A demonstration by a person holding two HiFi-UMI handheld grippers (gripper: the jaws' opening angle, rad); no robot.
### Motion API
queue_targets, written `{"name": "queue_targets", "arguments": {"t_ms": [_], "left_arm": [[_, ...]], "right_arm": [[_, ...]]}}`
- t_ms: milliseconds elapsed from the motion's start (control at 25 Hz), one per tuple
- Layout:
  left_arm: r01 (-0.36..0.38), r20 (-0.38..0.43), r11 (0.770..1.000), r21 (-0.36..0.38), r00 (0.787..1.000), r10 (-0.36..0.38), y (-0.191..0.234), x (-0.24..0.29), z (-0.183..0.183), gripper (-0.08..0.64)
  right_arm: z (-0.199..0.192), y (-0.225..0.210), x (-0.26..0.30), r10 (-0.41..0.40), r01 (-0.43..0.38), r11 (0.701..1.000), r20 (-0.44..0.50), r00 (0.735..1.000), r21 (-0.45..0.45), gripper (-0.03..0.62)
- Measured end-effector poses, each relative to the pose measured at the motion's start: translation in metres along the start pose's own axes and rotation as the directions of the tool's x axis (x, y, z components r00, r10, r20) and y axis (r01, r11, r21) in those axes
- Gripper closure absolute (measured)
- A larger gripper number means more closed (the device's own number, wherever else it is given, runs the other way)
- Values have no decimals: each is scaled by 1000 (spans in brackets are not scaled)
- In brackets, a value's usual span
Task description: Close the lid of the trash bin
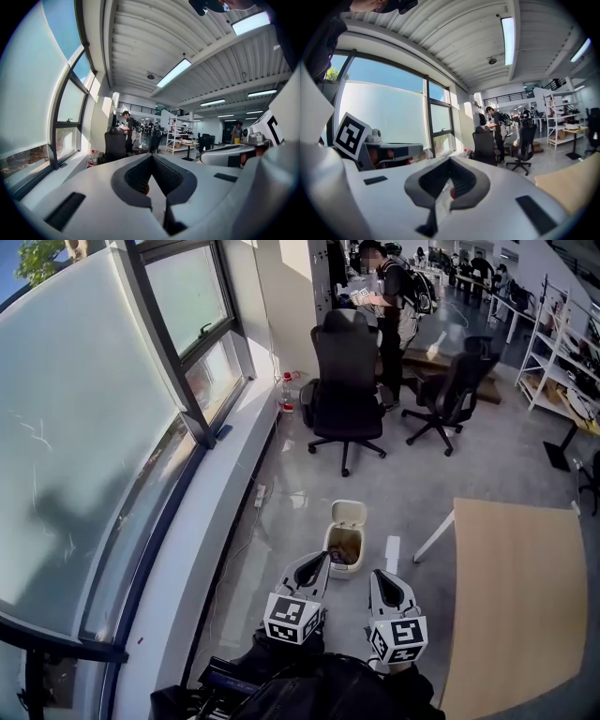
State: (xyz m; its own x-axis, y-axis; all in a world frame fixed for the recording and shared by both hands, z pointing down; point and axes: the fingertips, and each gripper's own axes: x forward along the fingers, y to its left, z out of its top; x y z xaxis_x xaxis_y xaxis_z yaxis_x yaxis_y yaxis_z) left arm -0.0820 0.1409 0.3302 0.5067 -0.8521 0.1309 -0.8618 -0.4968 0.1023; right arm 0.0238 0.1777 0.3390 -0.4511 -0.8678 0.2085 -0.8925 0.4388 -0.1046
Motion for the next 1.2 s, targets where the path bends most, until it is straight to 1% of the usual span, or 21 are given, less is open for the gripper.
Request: {"name": "queue_targets", "arguments": {"t_ms": [360,600,760,880,1040,1200], "left_arm": [[41,-35,999,-23,999,-41,72,62,6,560],[83,-55,996,-45,995,-85,97,92,1,560],[92,-91,992,-80,991,-99,115,108,-13,560],[98,-112,991,-93,988,-108,118,120,-21,560],[101,-138,992,-80,984,-111,112,131,-30,560],[69,-136,996,-62,988,-77,108,141,-27,560]], "right_arm": [[18,-13,92,-44,44,999,-24,999,3,588],[26,-23,131,-83,83,997,-41,996,-11,588],[23,-31,152,-117,116,993,-58,991,-19,588],[20,-37,159,-122,120,992,-73,990,-23,588],[8,-47,159,-120,120,993,-95,988,-7,588],[10,-59,161,-93,93,996,-93,991,-3,588]]}}
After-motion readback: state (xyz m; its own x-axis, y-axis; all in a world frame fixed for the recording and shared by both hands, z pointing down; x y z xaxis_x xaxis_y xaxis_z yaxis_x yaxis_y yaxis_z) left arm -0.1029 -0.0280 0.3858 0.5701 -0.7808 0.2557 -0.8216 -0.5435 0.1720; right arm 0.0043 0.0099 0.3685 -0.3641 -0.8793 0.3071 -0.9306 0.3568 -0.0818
